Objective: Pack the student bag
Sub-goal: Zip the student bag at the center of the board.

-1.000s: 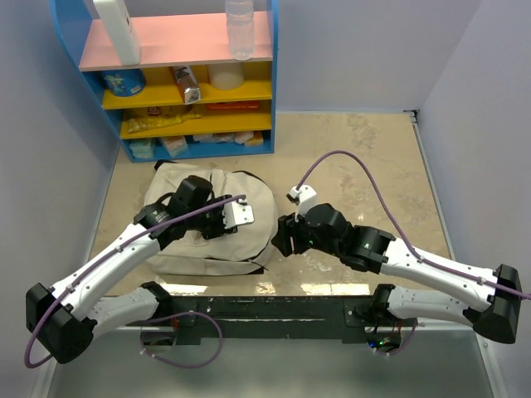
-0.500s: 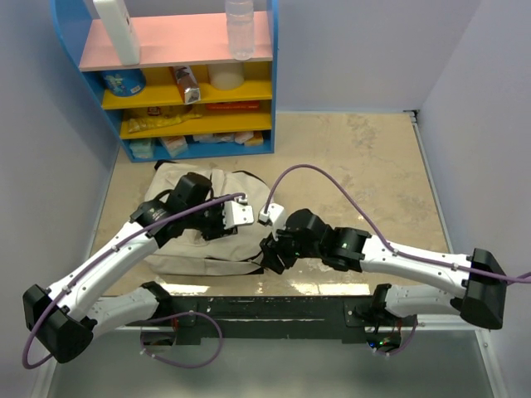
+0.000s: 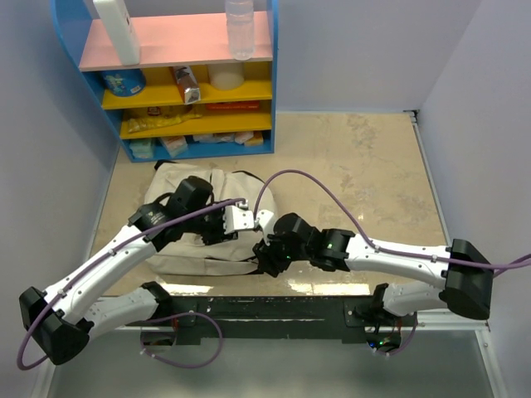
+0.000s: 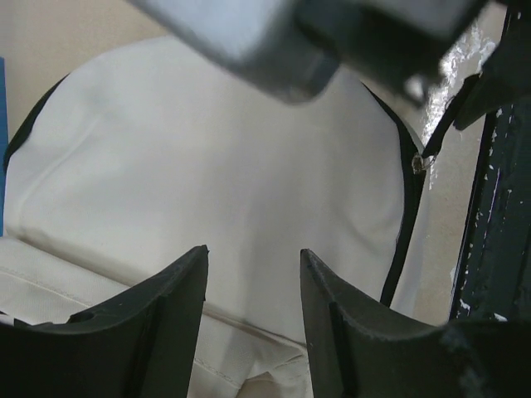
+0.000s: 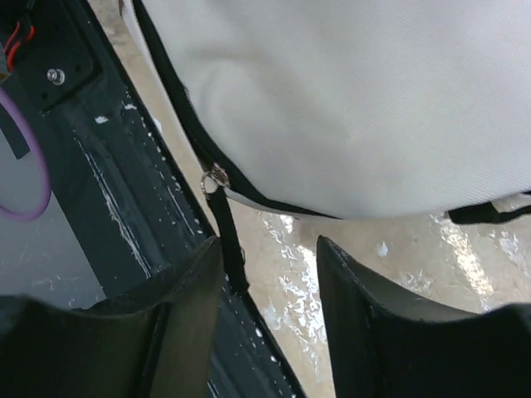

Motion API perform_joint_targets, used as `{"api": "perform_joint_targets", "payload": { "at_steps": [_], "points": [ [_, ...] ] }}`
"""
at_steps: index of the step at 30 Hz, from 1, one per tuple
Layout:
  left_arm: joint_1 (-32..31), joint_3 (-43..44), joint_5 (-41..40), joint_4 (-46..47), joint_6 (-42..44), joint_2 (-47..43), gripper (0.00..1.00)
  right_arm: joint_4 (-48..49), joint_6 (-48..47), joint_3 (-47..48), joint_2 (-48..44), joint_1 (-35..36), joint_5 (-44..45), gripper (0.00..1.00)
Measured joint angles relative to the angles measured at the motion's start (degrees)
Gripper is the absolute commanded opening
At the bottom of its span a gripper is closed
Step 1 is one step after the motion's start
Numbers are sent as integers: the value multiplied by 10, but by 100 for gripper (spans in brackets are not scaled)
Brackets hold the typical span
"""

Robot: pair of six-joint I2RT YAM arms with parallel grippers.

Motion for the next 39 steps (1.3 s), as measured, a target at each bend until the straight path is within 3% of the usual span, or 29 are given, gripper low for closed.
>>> {"api": "perform_joint_targets", "payload": {
  "at_steps": [6, 12, 14, 19, 26, 30, 39],
  "points": [
    [-6, -3, 4, 19, -34, -33, 54, 43, 3, -6, 11, 30, 17, 40],
    [-6, -6, 9, 25, -51, -65, 54, 69, 9, -20, 11, 44, 41, 22],
    [-6, -7, 12, 25, -53, -66, 54, 69, 11, -20, 11, 44, 51, 12],
    [-6, -7, 19, 23, -53, -77, 55, 68, 17, -24, 0, 44, 76, 4],
    [-6, -30, 63, 15, -30, -135, 74, 63, 25, -27, -14, 44, 90, 2],
    [-6, -62, 115, -6, 9, -150, 76, 63, 32, -27, -14, 44, 90, 1],
    [-9, -111, 161, -10, 64, -78, 77, 62, 52, -27, -17, 44, 90, 0]
  ]
}}
